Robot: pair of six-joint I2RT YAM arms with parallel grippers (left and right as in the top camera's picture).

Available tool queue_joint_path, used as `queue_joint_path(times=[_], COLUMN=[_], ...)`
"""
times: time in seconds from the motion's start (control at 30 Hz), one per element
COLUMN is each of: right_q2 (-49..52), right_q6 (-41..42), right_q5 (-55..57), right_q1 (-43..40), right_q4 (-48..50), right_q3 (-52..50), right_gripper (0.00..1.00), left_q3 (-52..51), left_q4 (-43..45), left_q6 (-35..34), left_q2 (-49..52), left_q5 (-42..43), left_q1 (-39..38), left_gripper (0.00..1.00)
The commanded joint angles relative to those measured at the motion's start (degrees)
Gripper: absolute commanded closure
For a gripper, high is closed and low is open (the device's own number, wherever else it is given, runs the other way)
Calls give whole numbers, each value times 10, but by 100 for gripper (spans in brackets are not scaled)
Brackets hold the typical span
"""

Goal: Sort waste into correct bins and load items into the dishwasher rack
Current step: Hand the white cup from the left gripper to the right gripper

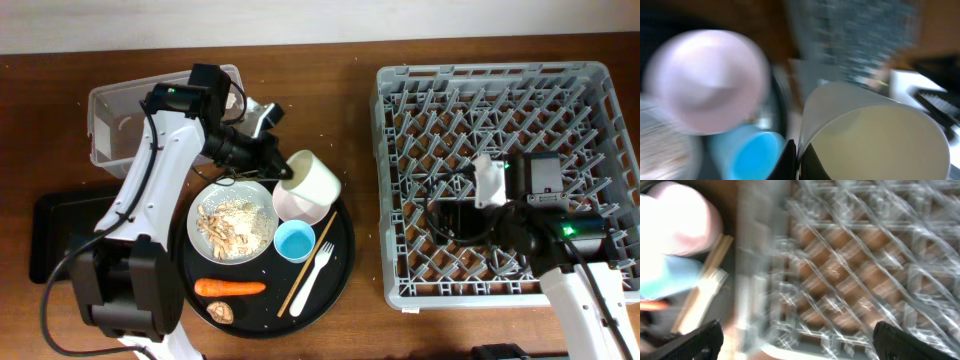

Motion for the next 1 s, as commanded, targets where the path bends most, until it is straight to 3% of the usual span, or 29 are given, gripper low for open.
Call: queue_joint_path(times=[0.0, 0.07, 0.23, 0.57, 0.83, 0.97], right_q2=[-1, 1, 13, 22, 25, 29], right_q6=[-23, -23, -22, -22, -22, -22], right_q5=[-222, -299, -440, -522, -527, -528], right_q1=[3, 3, 3, 4, 4, 4], right_q4=[46, 72, 130, 166, 185, 187], right_q3=[9, 9, 9, 9, 9, 9], right_gripper=[2, 2, 2, 2, 8, 16], left_q3=[9, 9, 9, 9, 9, 9], left_q4=[-29, -33, 22, 82, 86, 87], left_q6=[130, 142, 157, 116, 114, 114], left_q2=[-8, -8, -8, -8, -8, -8], left_q5=[182, 200, 352, 351, 351, 351], left_q1=[-11, -22, -52, -81, -91, -101], left_gripper=[100, 100, 100, 100, 100, 100])
